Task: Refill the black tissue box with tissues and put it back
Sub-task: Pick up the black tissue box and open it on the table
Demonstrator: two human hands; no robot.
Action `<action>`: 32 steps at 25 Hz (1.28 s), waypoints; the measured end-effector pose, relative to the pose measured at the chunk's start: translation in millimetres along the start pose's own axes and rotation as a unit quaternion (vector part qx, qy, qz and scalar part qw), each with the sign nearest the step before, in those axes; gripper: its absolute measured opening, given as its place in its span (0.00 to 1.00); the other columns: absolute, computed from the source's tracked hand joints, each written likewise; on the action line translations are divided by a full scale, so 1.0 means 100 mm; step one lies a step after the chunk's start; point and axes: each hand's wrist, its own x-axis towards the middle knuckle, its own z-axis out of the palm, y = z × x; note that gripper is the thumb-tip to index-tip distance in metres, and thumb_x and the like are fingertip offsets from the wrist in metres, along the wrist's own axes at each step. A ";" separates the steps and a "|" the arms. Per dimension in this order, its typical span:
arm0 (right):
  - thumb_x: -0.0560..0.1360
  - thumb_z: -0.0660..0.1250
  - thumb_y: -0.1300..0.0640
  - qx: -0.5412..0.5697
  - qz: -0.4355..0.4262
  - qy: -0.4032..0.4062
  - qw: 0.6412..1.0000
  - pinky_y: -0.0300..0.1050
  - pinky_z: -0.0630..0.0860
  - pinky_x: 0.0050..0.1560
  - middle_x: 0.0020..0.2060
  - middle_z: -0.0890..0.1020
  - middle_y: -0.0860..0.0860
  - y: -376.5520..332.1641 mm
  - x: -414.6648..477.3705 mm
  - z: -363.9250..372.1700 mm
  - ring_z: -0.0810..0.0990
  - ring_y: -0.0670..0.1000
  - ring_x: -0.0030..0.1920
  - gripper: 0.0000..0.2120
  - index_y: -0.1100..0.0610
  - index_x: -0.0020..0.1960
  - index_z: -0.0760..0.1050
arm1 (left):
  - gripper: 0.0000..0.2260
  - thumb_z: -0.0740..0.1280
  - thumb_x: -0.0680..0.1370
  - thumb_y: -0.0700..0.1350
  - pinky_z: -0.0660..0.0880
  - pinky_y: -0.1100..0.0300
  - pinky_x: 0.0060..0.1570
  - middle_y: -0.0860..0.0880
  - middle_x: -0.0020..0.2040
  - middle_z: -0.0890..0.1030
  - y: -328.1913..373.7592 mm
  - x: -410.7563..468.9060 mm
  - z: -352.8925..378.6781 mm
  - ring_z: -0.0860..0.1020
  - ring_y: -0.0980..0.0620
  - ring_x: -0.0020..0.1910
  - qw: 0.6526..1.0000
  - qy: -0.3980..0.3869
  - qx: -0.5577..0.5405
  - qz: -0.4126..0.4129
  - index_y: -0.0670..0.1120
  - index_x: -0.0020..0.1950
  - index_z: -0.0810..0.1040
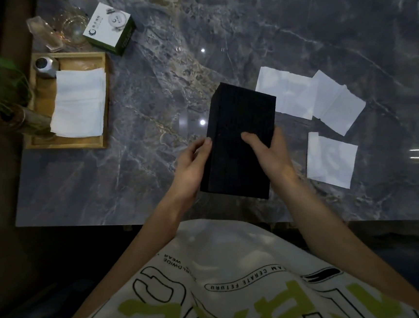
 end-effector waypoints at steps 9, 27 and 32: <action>0.58 0.76 0.32 -0.134 -0.049 0.017 0.990 0.56 0.75 0.64 0.67 0.71 0.51 0.02 0.02 0.11 0.73 0.52 0.66 0.52 0.49 0.74 0.58 | 0.17 0.68 0.78 0.46 0.80 0.63 0.46 0.45 0.57 0.83 0.02 0.02 0.11 0.84 0.52 0.52 0.998 0.019 0.051 0.045 0.44 0.67 0.73; 0.61 0.79 0.43 -0.087 -0.052 -0.020 0.995 0.54 0.78 0.61 0.61 0.78 0.48 -0.08 0.05 0.07 0.78 0.49 0.60 0.42 0.51 0.70 0.65 | 0.17 0.65 0.80 0.41 0.77 0.67 0.50 0.45 0.60 0.80 -0.04 0.14 0.12 0.81 0.53 0.56 0.996 -0.011 0.066 0.058 0.45 0.69 0.71; 0.62 0.79 0.44 -0.066 -0.035 -0.027 0.997 0.54 0.78 0.61 0.61 0.79 0.48 -0.09 0.07 0.03 0.79 0.49 0.60 0.41 0.51 0.70 0.66 | 0.15 0.62 0.81 0.45 0.76 0.65 0.55 0.51 0.60 0.80 -0.09 0.18 0.10 0.80 0.56 0.60 0.995 -0.037 0.070 0.064 0.53 0.67 0.72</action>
